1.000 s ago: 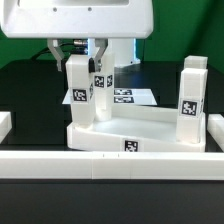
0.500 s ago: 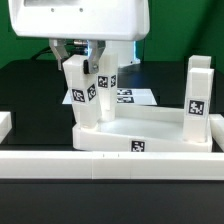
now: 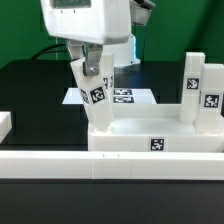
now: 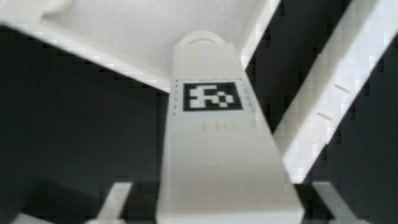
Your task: Assemble desk
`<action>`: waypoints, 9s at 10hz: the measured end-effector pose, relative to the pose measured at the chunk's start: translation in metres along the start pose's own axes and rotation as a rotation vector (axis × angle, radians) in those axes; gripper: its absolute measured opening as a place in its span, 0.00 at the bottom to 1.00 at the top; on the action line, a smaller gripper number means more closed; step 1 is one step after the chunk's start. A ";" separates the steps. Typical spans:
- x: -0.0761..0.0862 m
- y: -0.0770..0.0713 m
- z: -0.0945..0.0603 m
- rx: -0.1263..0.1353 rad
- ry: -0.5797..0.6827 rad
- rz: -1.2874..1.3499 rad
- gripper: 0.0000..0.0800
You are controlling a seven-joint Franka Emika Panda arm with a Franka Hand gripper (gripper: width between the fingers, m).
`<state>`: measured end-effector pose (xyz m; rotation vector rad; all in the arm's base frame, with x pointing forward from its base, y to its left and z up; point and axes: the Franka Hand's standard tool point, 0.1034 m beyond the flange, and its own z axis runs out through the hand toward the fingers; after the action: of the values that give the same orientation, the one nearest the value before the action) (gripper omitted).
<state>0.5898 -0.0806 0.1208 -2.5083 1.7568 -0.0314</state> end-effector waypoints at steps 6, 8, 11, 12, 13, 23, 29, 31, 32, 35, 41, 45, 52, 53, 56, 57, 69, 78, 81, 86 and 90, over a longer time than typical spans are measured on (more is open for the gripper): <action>-0.010 -0.015 0.000 0.012 -0.001 0.495 0.36; -0.012 -0.019 0.001 0.020 -0.003 0.615 0.36; -0.015 -0.021 0.001 0.025 -0.012 0.663 0.36; -0.015 -0.019 0.002 0.021 -0.011 0.600 0.57; -0.015 -0.017 0.004 0.009 -0.015 0.524 0.57; -0.019 -0.022 0.007 0.005 -0.016 -0.401 0.81; -0.026 -0.028 0.008 0.007 0.001 -0.813 0.65; -0.026 -0.027 0.009 0.007 0.000 -0.801 0.47; -0.026 -0.027 0.009 0.007 0.000 -0.801 0.36; -0.025 -0.027 0.009 0.007 -0.001 -0.765 0.36; -0.019 -0.025 0.010 0.016 -0.005 -0.285 0.36; -0.018 -0.025 0.010 0.016 -0.012 0.127 0.36; -0.020 -0.028 0.012 0.035 -0.043 0.550 0.36; -0.020 -0.027 0.013 0.034 -0.042 0.511 0.36; -0.022 -0.027 0.015 0.029 -0.041 0.339 0.78; -0.022 -0.027 0.015 0.031 -0.039 0.255 0.80; -0.035 -0.040 0.013 -0.012 0.010 -0.807 0.81; -0.030 -0.036 0.014 -0.010 0.006 -0.794 0.36; -0.029 -0.036 0.015 0.010 -0.005 -0.481 0.36; -0.032 -0.034 0.016 -0.012 -0.042 0.039 0.36; -0.029 -0.035 0.017 -0.021 -0.048 0.285 0.36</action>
Offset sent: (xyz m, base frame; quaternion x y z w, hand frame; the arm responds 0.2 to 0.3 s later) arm 0.0073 0.0163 -0.0024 -0.0029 -0.0125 0.2375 0.9713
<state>0.6135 -0.0410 0.1078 -2.2259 2.0837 0.0644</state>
